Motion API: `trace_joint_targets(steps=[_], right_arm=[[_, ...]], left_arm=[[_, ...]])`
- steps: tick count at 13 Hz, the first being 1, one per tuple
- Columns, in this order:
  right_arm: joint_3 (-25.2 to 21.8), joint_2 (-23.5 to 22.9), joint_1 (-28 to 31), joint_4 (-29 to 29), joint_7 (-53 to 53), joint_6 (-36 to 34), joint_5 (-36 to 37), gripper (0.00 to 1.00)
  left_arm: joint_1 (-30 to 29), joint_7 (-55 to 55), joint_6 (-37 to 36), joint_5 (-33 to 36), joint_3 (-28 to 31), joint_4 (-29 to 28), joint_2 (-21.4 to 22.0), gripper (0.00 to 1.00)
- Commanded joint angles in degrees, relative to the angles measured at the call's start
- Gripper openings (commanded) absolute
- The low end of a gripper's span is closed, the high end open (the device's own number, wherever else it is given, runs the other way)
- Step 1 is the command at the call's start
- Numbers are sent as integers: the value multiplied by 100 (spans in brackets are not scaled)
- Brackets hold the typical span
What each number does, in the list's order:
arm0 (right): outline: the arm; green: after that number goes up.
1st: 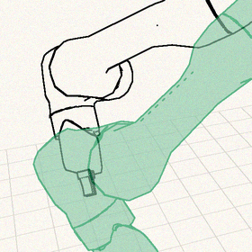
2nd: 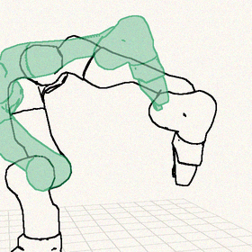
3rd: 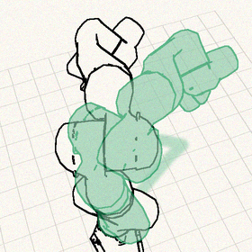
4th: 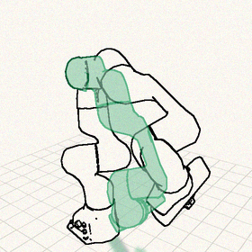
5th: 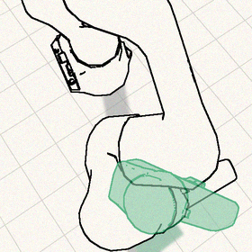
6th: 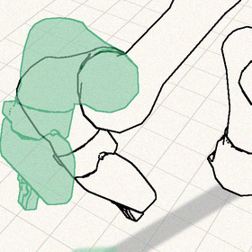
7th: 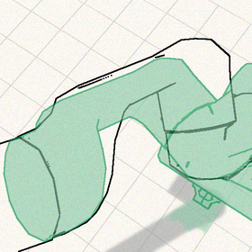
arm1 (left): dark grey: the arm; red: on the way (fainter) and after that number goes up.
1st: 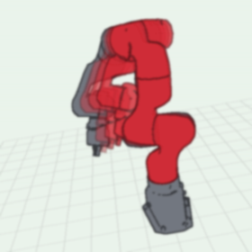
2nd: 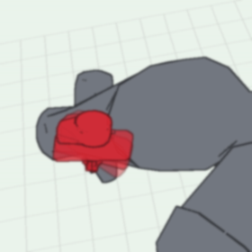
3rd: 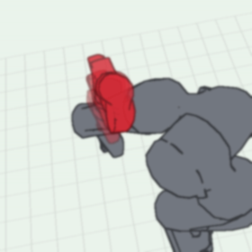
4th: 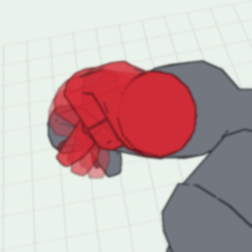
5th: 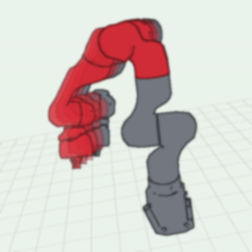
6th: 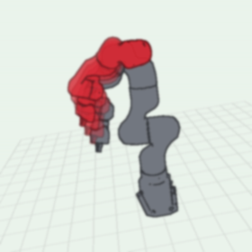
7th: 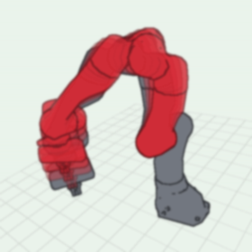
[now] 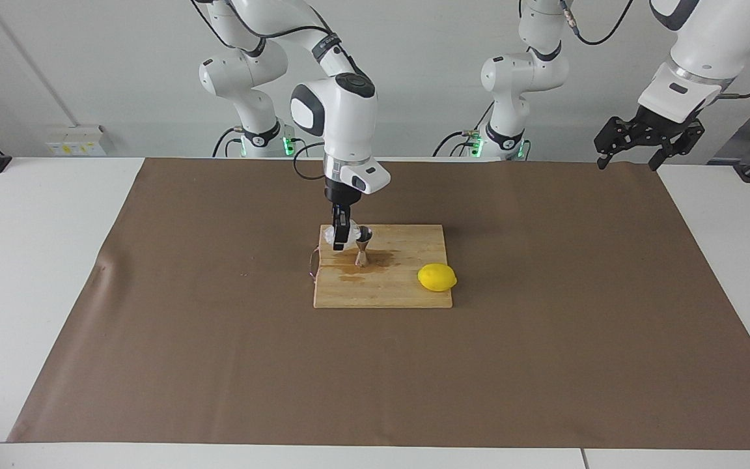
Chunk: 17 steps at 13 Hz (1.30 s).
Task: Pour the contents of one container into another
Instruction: 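Lift the white cup with the right gripper and carry it over the dark cup, then tilt the white cup with the right gripper to pour into the dark cup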
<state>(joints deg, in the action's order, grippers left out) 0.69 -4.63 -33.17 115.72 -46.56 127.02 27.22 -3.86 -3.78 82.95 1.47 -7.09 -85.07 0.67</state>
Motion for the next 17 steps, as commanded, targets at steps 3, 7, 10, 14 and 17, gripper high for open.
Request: trace_joint_targets(steps=[3,7,10,14,17], right_arm=[[55,357,-67,530,533,261,608,3],[55,393,-225,548,762,226,942,3],[55,446,-243,583,911,191,1144,3],[63,463,-252,609,1000,217,1356,3],[63,525,-322,732,1000,253,1496,3]], left_arm=[[-45,-53,-16,11,-20,-36,65,100],[-10,0,-16,3,-29,-27,48,100],[8,0,28,29,-38,-18,21,100],[-36,-26,37,11,-55,-18,39,100],[-36,-26,37,11,-55,-18,39,100]])
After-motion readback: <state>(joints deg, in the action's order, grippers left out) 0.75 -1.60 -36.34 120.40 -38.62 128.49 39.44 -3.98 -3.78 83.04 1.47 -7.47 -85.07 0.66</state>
